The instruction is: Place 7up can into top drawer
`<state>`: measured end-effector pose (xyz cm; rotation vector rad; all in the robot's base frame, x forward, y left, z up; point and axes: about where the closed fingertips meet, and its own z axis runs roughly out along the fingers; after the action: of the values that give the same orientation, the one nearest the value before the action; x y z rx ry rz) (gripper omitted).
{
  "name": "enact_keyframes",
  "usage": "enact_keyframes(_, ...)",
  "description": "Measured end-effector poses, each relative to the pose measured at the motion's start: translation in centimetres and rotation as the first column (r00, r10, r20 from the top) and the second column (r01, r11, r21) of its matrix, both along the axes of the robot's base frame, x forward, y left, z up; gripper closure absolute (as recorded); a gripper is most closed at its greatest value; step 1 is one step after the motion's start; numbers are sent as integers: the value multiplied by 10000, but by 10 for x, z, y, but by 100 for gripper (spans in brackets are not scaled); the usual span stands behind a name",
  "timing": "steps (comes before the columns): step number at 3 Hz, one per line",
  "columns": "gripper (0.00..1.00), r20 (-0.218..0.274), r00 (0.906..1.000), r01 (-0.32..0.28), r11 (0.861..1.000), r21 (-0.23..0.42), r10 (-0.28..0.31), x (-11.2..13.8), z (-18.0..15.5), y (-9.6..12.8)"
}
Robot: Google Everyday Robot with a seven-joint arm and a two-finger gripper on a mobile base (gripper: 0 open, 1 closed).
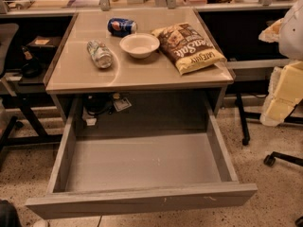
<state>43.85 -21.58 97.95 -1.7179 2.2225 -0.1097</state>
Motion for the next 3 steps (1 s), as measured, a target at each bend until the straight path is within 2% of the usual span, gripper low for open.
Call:
enact_keyframes(2, 0, -1, 9999, 125, 9998, 168, -125, 1, -1, 8)
enact_keyframes(3, 0, -226, 9997, 99, 9998, 150, -96, 8, -4, 44)
